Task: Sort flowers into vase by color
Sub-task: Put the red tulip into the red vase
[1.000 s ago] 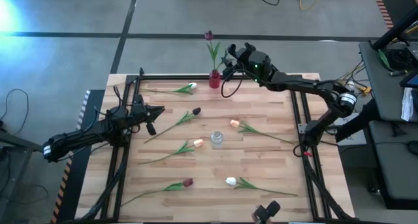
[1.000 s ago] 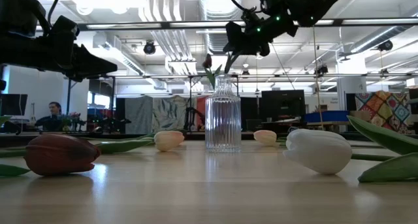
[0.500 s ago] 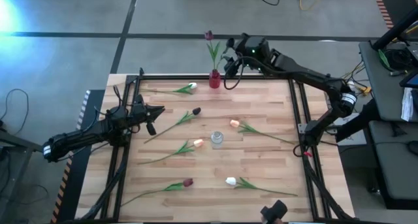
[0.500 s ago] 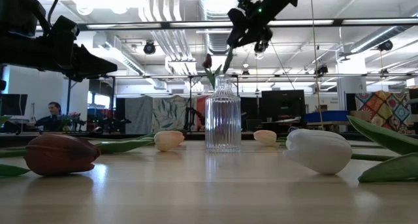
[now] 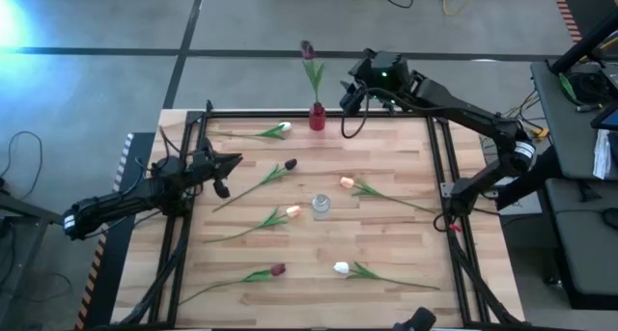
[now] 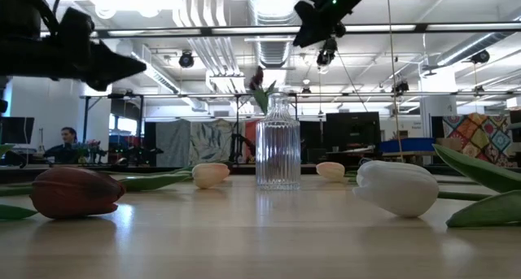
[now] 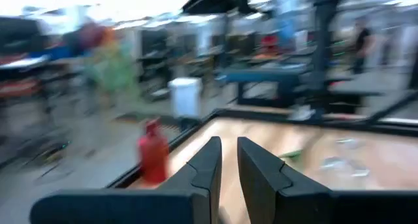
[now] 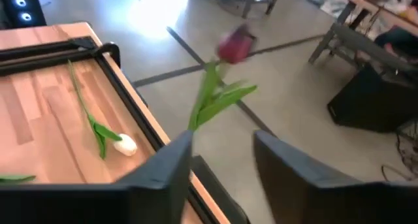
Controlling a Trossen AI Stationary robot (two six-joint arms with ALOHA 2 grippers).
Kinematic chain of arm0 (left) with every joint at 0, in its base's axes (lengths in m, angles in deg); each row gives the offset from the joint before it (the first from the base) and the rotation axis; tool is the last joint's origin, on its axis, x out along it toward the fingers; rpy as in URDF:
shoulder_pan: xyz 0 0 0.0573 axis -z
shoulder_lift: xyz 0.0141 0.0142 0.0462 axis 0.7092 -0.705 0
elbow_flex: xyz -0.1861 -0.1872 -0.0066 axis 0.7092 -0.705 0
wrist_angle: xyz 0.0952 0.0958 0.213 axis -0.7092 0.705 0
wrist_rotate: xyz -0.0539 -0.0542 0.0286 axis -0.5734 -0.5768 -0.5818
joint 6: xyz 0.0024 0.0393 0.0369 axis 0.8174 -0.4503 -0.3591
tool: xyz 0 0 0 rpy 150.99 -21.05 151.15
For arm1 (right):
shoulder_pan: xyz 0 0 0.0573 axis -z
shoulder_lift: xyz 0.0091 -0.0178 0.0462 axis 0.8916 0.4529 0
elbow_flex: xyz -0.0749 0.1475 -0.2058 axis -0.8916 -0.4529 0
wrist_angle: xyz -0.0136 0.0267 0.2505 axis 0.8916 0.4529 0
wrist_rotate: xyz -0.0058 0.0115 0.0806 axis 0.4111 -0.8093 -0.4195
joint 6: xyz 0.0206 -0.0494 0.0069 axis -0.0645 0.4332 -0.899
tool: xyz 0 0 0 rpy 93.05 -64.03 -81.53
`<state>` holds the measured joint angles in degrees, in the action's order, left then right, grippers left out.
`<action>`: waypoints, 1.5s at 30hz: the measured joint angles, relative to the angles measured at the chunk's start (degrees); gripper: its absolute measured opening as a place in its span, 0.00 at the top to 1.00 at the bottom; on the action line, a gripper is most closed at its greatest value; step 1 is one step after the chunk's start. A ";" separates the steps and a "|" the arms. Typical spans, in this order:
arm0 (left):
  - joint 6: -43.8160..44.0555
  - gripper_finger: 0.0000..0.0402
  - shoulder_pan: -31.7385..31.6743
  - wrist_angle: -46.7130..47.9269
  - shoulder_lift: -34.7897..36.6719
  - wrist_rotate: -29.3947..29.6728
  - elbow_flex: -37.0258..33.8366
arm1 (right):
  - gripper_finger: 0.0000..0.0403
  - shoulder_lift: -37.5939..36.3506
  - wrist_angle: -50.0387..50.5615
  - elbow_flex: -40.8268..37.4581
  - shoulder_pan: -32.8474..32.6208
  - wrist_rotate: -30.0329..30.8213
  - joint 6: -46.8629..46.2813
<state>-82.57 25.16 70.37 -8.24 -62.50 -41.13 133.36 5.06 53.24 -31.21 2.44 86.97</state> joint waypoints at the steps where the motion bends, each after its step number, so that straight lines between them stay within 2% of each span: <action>1: -0.09 0.91 0.02 -0.74 -0.36 -2.67 0.01 | 0.72 -0.63 -0.34 -0.79 -0.22 -0.35 0.51; 4: 0.72 0.93 0.08 -1.11 -2.78 -8.52 0.03 | 0.92 -2.21 -1.83 -4.58 -0.61 -3.14 0.83; 5: 0.97 0.95 0.09 -1.08 -3.94 -9.12 0.03 | 0.94 -2.75 -2.89 -6.40 -1.01 -3.30 1.03; 8: 1.40 0.99 0.22 -1.33 -8.11 -9.39 0.03 | 0.96 -4.57 -8.32 -12.59 -2.13 -3.41 1.10; 13: 2.97 1.00 1.05 -2.67 -16.05 -9.43 0.03 | 0.98 -7.91 -19.14 -24.23 -4.33 -3.37 0.33; 18: 4.44 1.00 4.85 -3.82 -24.03 -9.44 1.24 | 0.98 -12.16 -28.00 -34.10 -7.86 -3.50 -1.26; 22: 4.69 1.00 12.00 -1.73 -31.39 -7.44 6.34 | 0.98 -14.84 -32.07 -39.48 -10.79 -3.39 -2.50; 27: 10.48 1.00 25.05 11.55 -41.62 6.19 16.59 | 0.98 -16.63 -33.18 -42.80 -13.82 -2.94 -3.17; 30: 17.99 1.00 33.53 18.57 -48.11 10.84 22.59 | 0.98 -16.93 -34.45 -43.59 -14.97 -2.93 -3.04; 35: 34.66 1.00 46.15 30.44 -58.77 11.49 31.71 | 0.98 -16.83 -34.40 -43.59 -15.92 -2.93 -2.49; 39: 47.64 1.00 53.16 40.00 -66.68 10.98 38.81 | 0.98 -16.83 -34.43 -43.59 -16.18 -2.91 -2.45; 42: 53.42 1.00 56.67 45.28 -72.21 8.80 44.01 | 0.98 -16.83 -34.47 -43.59 -16.25 -2.89 -2.47; 45: 55.65 1.00 58.99 48.12 -77.00 7.13 48.92 | 0.98 -16.83 -34.49 -43.61 -16.25 -2.89 -2.55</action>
<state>-26.92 84.15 118.48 -85.24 -55.37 7.79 116.53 -29.43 9.63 -47.46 -0.44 84.42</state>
